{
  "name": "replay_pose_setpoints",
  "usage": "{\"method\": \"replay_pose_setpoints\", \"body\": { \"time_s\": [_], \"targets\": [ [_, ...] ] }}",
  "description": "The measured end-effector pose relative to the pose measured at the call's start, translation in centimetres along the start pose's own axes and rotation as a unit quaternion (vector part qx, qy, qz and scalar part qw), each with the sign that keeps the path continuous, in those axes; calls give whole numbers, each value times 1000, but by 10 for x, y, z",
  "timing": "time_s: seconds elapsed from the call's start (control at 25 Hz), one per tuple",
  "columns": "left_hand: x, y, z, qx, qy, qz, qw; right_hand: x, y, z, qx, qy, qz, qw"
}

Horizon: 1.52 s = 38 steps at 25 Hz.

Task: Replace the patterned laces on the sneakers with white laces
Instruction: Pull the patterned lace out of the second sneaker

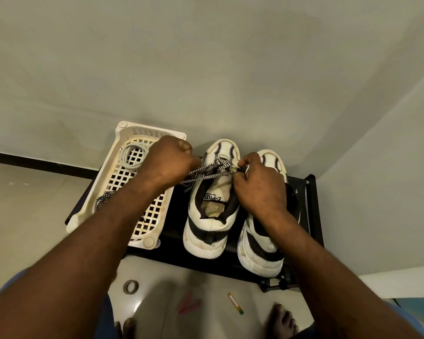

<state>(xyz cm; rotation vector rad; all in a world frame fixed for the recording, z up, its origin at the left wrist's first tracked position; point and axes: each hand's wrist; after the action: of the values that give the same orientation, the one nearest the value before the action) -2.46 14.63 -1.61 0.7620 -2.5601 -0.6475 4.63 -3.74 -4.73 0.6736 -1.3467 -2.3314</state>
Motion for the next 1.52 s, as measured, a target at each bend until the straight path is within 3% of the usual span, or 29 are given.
{"method": "replay_pose_setpoints", "body": {
  "time_s": [0.08,0.2,0.32,0.52,0.68,0.96,1.04,1.24,1.4,1.52],
  "targets": [
    [1,-3,3,-112,-40,13,993,0,0,1,2,0,5,1000],
    [11,-8,-2,-241,-93,103,961,0,1,2,2,-1,7,1000],
    [10,-7,-2,-340,-160,76,924,-1,0,0,3,1,6,1000],
    [4,7,-2,-187,-71,53,978,-2,-2,-5,-3,4,2,1000],
    [5,-3,6,-260,-71,80,960,-3,-3,-5,-11,74,15,997],
    [-2,-39,21,-303,-149,-52,940,-6,-11,-7,98,118,74,985],
    [-3,-38,22,-283,-132,-48,949,-7,-13,-11,60,114,50,990],
    [-4,-39,24,-282,-136,-39,949,-14,-12,-17,-78,1,-99,992],
    [-4,-37,23,-292,-151,-41,944,-11,-12,-14,-18,96,-22,995],
    [-1,-37,23,-285,-158,-32,945,-11,-17,-17,50,114,10,992]
  ]
}}
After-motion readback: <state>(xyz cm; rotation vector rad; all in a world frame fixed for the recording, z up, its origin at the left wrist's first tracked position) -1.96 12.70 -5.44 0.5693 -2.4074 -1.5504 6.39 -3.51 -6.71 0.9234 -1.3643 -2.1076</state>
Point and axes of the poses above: each hand's wrist, its own x-axis away from the middle knuckle, its own y-axis out of the back of the hand, z = x × y, and after that the axes turned 10 degrees about y, right-handed
